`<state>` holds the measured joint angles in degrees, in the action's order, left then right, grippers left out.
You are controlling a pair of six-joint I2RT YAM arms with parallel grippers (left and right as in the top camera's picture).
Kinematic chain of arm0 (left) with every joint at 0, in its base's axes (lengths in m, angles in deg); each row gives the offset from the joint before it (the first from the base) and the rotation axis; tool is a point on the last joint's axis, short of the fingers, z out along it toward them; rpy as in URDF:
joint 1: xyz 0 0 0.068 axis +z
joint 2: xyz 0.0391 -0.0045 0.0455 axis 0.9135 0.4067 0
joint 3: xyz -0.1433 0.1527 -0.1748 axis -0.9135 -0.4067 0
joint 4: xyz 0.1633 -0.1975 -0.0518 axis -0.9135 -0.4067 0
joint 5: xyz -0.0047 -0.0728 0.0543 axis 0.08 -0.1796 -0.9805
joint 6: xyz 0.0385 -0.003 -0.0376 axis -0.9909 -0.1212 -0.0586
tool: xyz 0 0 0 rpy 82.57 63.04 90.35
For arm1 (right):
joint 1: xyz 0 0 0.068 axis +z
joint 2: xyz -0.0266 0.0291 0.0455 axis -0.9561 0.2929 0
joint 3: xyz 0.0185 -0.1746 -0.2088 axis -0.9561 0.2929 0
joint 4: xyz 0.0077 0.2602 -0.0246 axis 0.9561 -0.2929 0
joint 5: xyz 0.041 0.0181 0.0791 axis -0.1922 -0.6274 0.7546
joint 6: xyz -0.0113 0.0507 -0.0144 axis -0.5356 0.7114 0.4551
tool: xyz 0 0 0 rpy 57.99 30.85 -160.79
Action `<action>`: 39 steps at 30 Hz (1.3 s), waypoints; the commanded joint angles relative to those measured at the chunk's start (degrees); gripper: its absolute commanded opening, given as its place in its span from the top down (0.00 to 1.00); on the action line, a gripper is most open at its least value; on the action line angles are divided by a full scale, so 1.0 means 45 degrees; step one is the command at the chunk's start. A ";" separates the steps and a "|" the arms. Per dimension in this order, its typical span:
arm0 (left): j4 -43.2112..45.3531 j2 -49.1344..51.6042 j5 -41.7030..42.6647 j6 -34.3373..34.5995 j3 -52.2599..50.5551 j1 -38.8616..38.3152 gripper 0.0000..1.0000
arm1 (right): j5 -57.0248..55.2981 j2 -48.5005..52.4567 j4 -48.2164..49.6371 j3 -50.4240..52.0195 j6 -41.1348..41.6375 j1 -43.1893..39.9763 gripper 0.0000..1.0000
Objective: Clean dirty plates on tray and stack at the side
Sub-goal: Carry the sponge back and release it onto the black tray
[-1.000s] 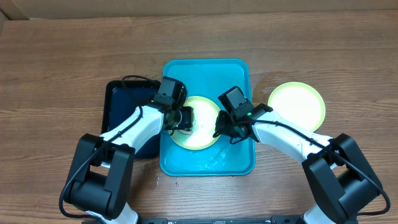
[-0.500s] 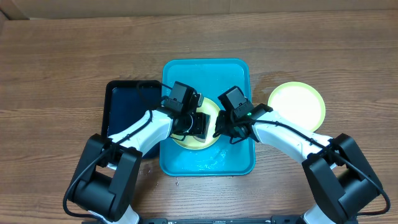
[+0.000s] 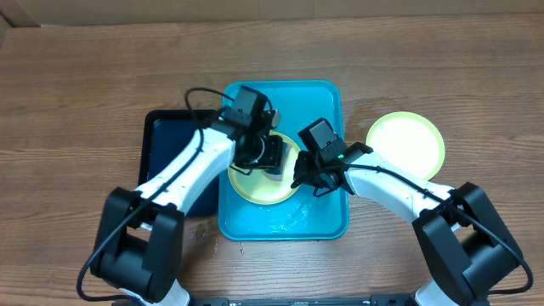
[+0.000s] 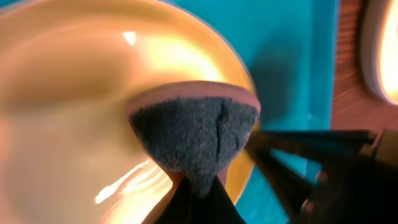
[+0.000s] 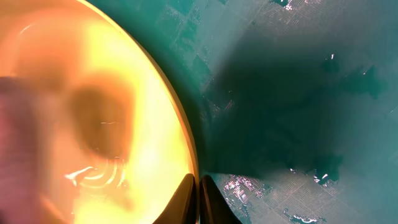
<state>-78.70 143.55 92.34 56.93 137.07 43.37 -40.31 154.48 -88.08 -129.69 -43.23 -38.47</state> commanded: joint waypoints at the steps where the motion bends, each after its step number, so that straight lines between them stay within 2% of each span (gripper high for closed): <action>1: -0.1112 -0.0588 -0.1175 -0.0593 0.0869 0.0923 0.96 | 0.0165 0.0107 0.0019 0.0160 0.0015 0.0058 0.95; 9: -0.2890 -0.0777 -0.1229 -0.1141 0.1078 0.3997 0.96 | 0.0262 0.0107 0.0092 0.0160 0.0010 0.0058 0.95; 14: -0.3599 -0.0772 -0.1938 -0.1336 0.0918 0.5508 0.96 | 0.0364 0.0107 -0.0102 0.0155 0.0010 0.0058 0.95; 19: -0.3410 -0.0763 -0.2429 -0.1685 0.0248 0.6037 0.96 | 0.0359 0.0107 -0.0151 0.0160 0.0010 0.0058 0.95; 22: -0.2735 -0.0758 -0.2467 -0.1681 -0.0505 0.6013 0.96 | 0.0238 0.0107 -0.0209 0.0165 0.0000 0.0058 0.83; 26: -0.1977 -0.0743 -0.2249 -0.1627 -0.1413 0.6018 0.95 | 0.0010 0.0112 -0.0189 0.0267 -0.0039 0.0058 0.79; 27: -0.1914 -0.0743 -0.2108 -0.1632 -0.1525 0.6018 0.93 | 0.0005 0.0107 -0.0180 0.0301 -0.0039 0.0058 0.80; 29: -0.1914 -0.0743 -0.1841 -0.1642 -0.1530 0.6028 0.76 | 0.0005 0.0112 -0.0141 0.0340 -0.0039 0.0058 0.80; 30: -0.1962 -0.0753 -0.1647 -0.1642 -0.1467 0.6037 0.52 | 0.0000 0.0112 -0.0136 0.0340 -0.0039 0.0058 0.80; 31: -0.2064 -0.0753 -0.1389 -0.1656 -0.1341 0.6042 0.34 | -0.0063 0.0107 -0.0126 0.0340 -0.0039 0.0058 0.80; 32: -0.2220 -0.0753 -0.1083 -0.1695 -0.1156 0.6042 0.24 | -0.0146 0.0112 -0.0092 0.0340 -0.0039 0.0058 0.80; 34: -0.2812 -0.0753 -0.0889 -0.1695 -0.0549 0.6042 0.20 | -0.0189 0.0107 -0.0039 0.0340 -0.0039 0.0058 0.83; 36: -0.3774 -0.0753 -0.1059 -0.1690 0.0427 0.6042 0.21 | -0.0189 0.0107 0.0068 0.0340 -0.0044 0.0058 0.96; 39: -0.5396 -0.0869 -0.1156 -0.1685 0.2195 0.6047 0.24 | -0.0282 0.0107 0.0340 0.0340 -0.0049 0.0058 0.96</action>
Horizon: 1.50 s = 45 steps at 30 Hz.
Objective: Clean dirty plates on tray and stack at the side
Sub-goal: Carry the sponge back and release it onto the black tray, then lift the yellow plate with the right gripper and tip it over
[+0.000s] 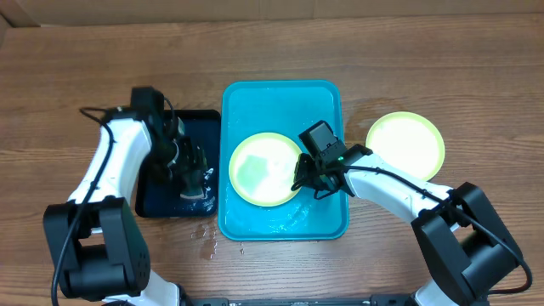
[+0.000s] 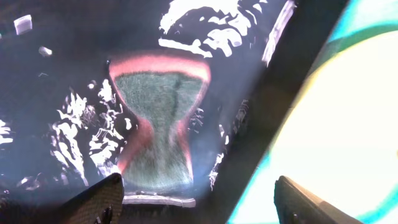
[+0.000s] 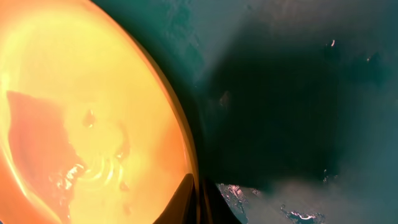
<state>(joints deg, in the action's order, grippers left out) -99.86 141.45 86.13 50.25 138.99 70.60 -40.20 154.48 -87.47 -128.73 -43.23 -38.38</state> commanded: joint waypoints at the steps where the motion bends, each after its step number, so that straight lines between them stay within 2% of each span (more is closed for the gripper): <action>1: -0.1316 -0.0495 0.0243 -0.0199 0.2429 -0.0005 0.25 | -0.0301 0.0107 0.0316 0.0126 -0.0049 0.0039 0.95; 4: -0.3128 -0.1209 0.0262 -0.0209 0.4260 -0.0005 0.27 | -0.0301 0.0107 0.0631 0.0126 -0.0044 0.0039 0.84; 7: -0.3934 -0.2433 0.0262 -0.0238 0.5066 -0.0015 0.27 | -0.0325 0.0107 0.0971 0.0126 -0.0044 0.0039 0.81; 10: -0.4007 -0.4342 0.0248 0.0233 0.5149 -0.0019 0.24 | -0.0971 0.0107 0.1049 0.0126 -0.0044 0.0039 0.96; 11: -0.4012 -0.4896 0.0253 0.0398 0.5149 -0.0024 0.22 | -0.1243 0.0107 0.1054 0.0126 -0.0044 0.0039 0.96; 13: -0.4012 -0.5916 0.0253 0.0588 0.5149 -0.0024 0.00 | -0.1647 0.0107 0.1151 0.0092 -0.0053 0.0039 0.96; 20: -0.4119 -0.7985 0.0015 0.0573 0.5149 -0.0024 0.00 | -0.1156 -0.0316 -0.0447 -0.2263 -0.0622 -0.0374 0.96; 24: -0.4119 -0.8378 0.0015 0.0573 0.5149 -0.0024 0.00 | -0.1209 -0.0350 -0.1778 -0.4401 -0.1054 -0.0340 0.96; 27: -0.4119 -0.8398 0.0015 0.0573 0.5149 -0.0024 0.00 | -0.1219 -0.0350 -0.1817 -0.5314 -0.1049 -0.0058 0.96; 40: -0.4119 -0.7718 0.0015 0.0573 0.5149 -0.0024 0.00 | -0.4323 0.0899 0.0991 -0.5508 -0.1112 0.2419 0.96; 43: -0.4114 -0.7519 0.0015 0.0573 0.5149 -0.0024 0.00 | -0.5678 0.0991 0.1710 -0.5508 -0.1914 0.3104 0.96; 45: -0.4119 -0.7368 0.0010 0.0573 0.5149 -0.0024 0.00 | -0.7174 0.0991 0.2623 -0.5508 -0.3351 0.3730 0.96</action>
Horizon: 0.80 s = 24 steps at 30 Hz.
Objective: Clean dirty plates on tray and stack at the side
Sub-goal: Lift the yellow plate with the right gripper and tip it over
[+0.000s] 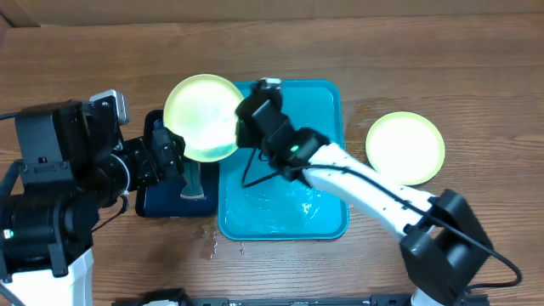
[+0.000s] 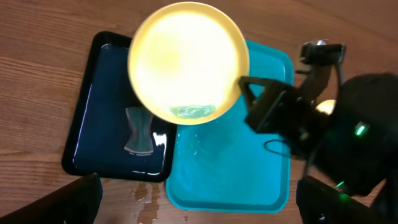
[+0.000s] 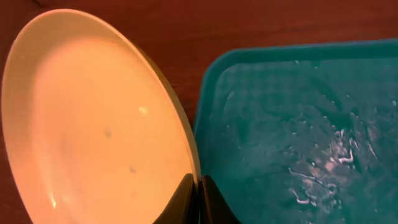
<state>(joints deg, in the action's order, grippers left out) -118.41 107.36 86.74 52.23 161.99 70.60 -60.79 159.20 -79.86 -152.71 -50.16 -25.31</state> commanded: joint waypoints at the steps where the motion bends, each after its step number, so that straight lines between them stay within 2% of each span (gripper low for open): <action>1: 0.0010 0.0287 -0.0126 0.0131 0.0039 -0.0024 0.00 | -0.3254 -0.0058 0.1433 -0.0180 -0.2691 0.1098 0.96; 5: 0.0010 0.0607 -0.0126 0.0131 0.0039 -0.0024 0.00 | -0.5221 -0.0058 0.3750 -0.0180 -0.6732 0.1957 0.96; 7: 0.0010 0.0777 -0.0126 0.0131 0.0039 -0.0024 0.00 | -0.5508 -0.0058 0.4964 -0.0180 -0.8670 0.2205 0.96; 8: 0.0010 0.0971 -0.0126 0.0131 0.0039 -0.0024 0.00 | -0.5493 -0.0058 0.6037 -0.0180 -1.0234 0.2346 0.96; 11: 0.0010 0.1277 -0.0121 0.0131 0.0039 -0.0024 0.00 | -0.5493 -0.0058 0.7422 -0.0180 -1.2230 0.2409 0.96; 16: 0.0063 0.1719 0.0063 0.0257 0.0039 -0.0024 0.00 | -0.5493 -0.0058 0.9394 -0.0180 -1.4887 0.2404 0.96; 19: -0.0578 0.1860 0.0063 0.0219 0.0039 -0.0024 0.00 | -0.5493 -0.0058 1.0899 -0.0180 -1.6349 0.2404 0.96; 22: -0.1054 0.1831 -0.0860 0.0180 0.0039 -0.0024 0.00 | -0.5479 -0.0058 1.2371 -0.0180 -1.7592 0.2404 0.96; 24: -0.1341 0.1836 -0.1394 0.0180 0.0039 -0.0024 0.01 | -0.5479 -0.0058 1.3163 -0.0180 -1.7724 0.2404 0.96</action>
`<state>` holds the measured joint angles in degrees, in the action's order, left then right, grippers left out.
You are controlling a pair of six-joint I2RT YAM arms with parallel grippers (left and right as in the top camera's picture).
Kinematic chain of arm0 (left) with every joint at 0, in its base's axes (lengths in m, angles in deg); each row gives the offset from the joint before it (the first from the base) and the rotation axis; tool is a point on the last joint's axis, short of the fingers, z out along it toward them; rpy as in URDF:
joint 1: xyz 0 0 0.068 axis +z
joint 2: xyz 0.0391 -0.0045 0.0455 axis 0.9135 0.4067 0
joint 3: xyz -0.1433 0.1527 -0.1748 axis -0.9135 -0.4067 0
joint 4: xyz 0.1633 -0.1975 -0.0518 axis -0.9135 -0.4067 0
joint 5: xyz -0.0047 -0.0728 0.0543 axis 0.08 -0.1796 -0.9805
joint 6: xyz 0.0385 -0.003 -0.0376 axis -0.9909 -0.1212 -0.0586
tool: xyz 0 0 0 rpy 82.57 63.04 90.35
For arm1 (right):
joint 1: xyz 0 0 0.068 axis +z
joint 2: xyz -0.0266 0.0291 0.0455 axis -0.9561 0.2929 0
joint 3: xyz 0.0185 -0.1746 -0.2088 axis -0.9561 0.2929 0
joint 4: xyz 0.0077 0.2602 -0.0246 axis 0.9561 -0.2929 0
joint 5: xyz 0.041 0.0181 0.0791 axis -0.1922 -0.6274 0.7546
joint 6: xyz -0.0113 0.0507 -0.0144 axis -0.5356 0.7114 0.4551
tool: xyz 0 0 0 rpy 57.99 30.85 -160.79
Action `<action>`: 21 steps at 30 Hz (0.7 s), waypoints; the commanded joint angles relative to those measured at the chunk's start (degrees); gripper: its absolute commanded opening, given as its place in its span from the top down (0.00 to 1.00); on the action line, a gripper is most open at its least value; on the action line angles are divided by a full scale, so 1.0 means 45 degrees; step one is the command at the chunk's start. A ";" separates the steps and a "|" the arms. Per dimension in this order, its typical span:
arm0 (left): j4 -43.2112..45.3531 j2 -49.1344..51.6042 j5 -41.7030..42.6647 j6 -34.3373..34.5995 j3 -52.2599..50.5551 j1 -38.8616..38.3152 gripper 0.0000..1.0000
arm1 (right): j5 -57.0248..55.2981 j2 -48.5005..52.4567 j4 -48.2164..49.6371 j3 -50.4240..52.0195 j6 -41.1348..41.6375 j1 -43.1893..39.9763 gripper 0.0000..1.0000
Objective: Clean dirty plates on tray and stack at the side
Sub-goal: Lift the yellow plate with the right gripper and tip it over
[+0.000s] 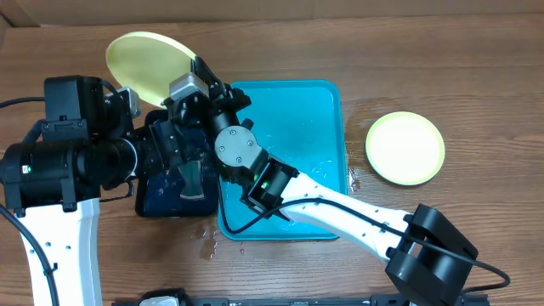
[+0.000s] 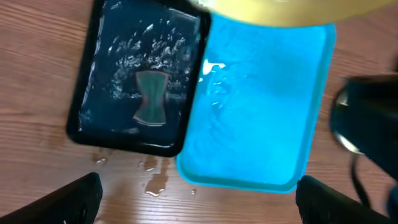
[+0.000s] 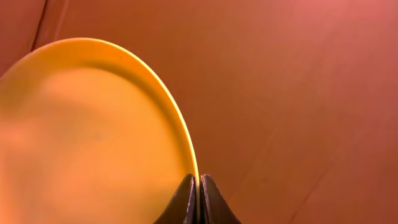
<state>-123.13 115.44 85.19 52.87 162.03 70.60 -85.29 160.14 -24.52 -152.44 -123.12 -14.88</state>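
Note:
A yellow-green plate (image 1: 149,64) hangs tilted in the air over the table's far left, beyond the black tray. My right gripper (image 3: 199,199) is shut on its rim, and the plate (image 3: 93,137) fills the left of that view. A second plate (image 1: 405,148) lies on the wood at the right. The blue tray (image 1: 289,110) is wet and holds no plate. My left gripper (image 2: 199,208) is raised high and open, nothing between its fingers (image 2: 78,196). The sponge (image 2: 152,98) lies in the black tray (image 2: 99,93).
Water drops lie on the wood (image 2: 155,180) in front of the two trays. The blue tray (image 2: 267,112) sits right beside the black one. My right arm (image 1: 323,208) reaches across the blue tray from the front right.
The right gripper, still holding the plate, has moved from above the seam of the two trays to the far left, past the black tray. The left gripper stays raised and open.
First the left gripper pressed the sponge on the plate in the blue tray while the right gripper pinched its rim. Then the sponge lay in the black tray, the left gripper open. Then the plate hung over the trays, and now at the far left.

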 commanded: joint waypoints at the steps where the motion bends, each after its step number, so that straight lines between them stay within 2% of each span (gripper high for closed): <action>1: -0.0418 0.0039 -0.1161 0.0039 0.0029 -0.0024 0.00 | -0.0029 -0.0267 0.1127 -0.0238 -0.1554 0.0087 0.96; 17: -0.0685 0.0063 -0.1224 0.0039 0.0029 -0.0024 0.00 | -0.0053 -0.0267 0.2137 -0.0238 -0.1593 0.0068 0.96; 21: -0.0670 0.0063 -0.1219 0.0039 0.0029 -0.0024 0.00 | -0.0680 -0.0267 0.1496 -0.0238 -0.0238 -0.0044 0.96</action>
<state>-126.15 115.60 80.49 52.85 162.03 70.60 -85.90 160.12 -16.15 -152.44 -129.30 -14.73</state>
